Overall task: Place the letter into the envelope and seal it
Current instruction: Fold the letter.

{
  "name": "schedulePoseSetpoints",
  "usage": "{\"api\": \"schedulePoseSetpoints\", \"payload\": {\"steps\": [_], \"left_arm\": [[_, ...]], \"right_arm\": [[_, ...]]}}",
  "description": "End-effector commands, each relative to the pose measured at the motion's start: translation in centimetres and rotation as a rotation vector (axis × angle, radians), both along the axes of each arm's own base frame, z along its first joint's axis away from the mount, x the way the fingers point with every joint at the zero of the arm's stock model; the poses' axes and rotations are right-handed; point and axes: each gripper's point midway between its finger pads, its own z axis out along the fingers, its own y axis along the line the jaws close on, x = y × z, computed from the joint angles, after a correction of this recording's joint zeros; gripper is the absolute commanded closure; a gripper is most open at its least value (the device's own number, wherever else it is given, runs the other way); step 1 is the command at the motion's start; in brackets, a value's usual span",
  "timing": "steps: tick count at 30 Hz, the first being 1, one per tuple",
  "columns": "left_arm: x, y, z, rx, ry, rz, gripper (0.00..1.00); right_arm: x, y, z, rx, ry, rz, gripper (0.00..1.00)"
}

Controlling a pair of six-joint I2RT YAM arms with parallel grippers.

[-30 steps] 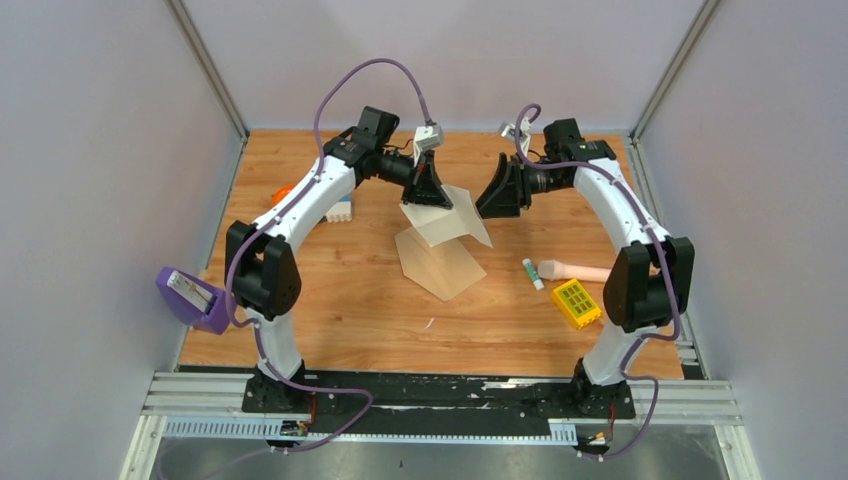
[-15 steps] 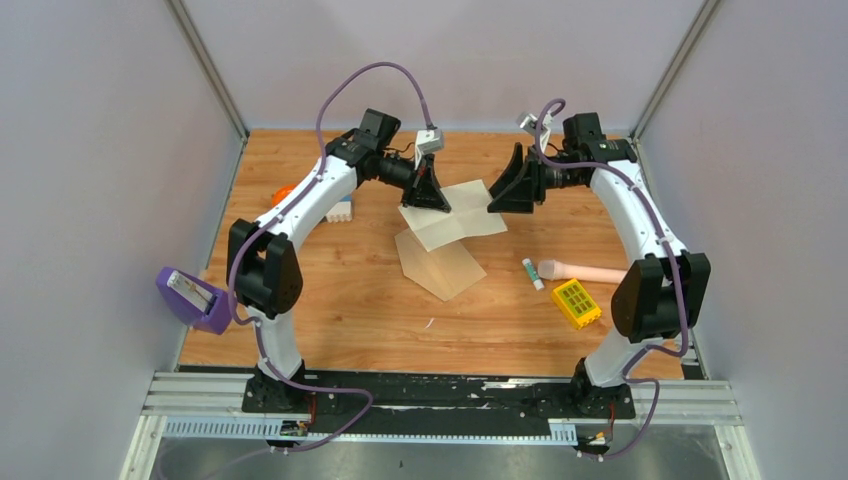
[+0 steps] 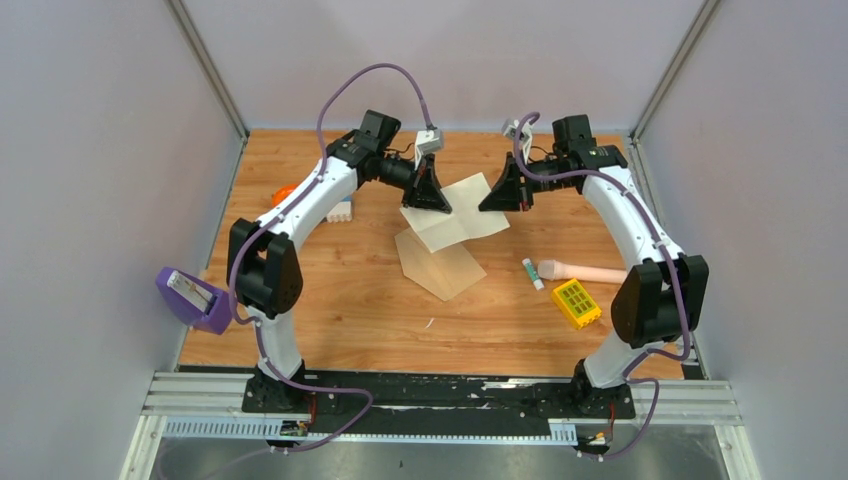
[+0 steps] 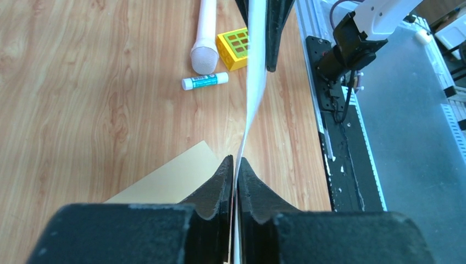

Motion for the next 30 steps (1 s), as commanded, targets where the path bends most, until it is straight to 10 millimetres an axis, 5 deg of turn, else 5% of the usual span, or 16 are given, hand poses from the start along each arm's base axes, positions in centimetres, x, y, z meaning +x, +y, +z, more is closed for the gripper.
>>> {"api": "schedulePoseSetpoints", "payload": {"steps": [1,4,13,16,24,30], "left_arm": [[-0.4,0.0,0.6,-0.024,0.001,-0.016,0.77],[-0.4,0.0,0.3,-0.02,0.003,-0.015,0.61],[-0.4,0.1,0.2,-0.012,-0.002,-0.02,0.61],[-0.4,0.1,0.3,-0.011,-0.007,-0.02,0.66],[-0.1,0.1,0.2,0.001,-0.008,-0.007,1.0],[0.4,-0.2,0.3,0.0,0.003,0.011,1.0]], "right_arm": [[0.5,0.1,2.3,0.007,-0.113,-0.013,1.0],[0.4,0.1,2.8,0.009,-0.129,-0.013,1.0],[0.0,-0.1,3.1,0.008,-0.153,-0.014,1.0],[-0.1,-0.1,3.2,0.014,-0.152,-0.009,1.0],[-0.5,-0.2,3.7,0.023,-0.165,-0.002,1.0],[-3.5,0.6,4.6,0.116,-0.144,0.11,0.57]]}}
